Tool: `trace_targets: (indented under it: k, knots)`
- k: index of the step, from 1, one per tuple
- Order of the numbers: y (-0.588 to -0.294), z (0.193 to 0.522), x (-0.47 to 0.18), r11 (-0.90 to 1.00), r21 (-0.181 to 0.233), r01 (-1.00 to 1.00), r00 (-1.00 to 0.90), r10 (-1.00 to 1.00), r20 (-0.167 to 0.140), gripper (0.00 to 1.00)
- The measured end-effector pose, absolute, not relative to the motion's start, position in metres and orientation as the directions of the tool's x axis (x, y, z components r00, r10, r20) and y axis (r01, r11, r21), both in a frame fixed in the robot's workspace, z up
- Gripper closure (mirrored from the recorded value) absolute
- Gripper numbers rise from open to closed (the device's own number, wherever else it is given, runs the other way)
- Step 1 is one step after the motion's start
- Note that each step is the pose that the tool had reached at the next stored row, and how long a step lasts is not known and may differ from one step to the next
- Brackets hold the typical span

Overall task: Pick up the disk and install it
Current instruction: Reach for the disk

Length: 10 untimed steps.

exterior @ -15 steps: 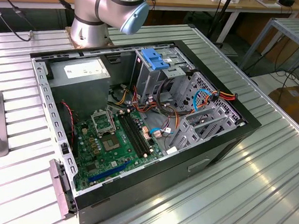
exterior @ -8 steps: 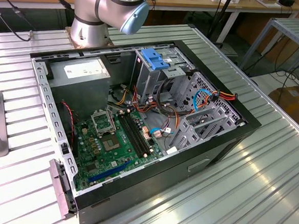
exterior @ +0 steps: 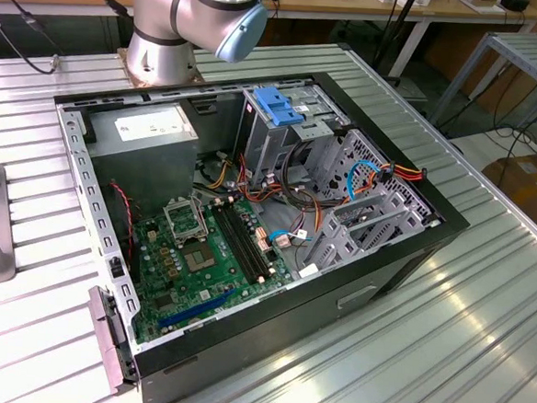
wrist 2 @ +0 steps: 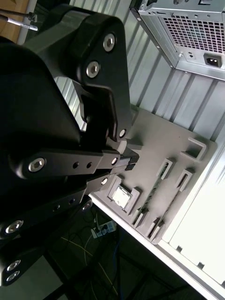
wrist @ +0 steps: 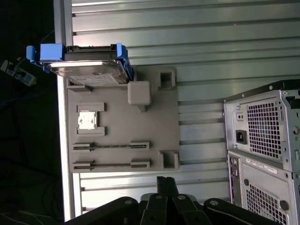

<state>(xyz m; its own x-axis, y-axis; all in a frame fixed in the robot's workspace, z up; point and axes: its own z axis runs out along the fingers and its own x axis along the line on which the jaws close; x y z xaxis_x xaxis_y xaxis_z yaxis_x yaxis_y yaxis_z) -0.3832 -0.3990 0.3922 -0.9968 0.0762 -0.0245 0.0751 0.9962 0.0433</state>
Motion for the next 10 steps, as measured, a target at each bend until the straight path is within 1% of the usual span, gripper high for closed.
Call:
trace_targets:
  k: [10]
  knots:
    - [-0.3989, 0.3921, -0.3892, 0.996, 0.043, 0.075, -0.997, 0.076, -0.025, 0.90]
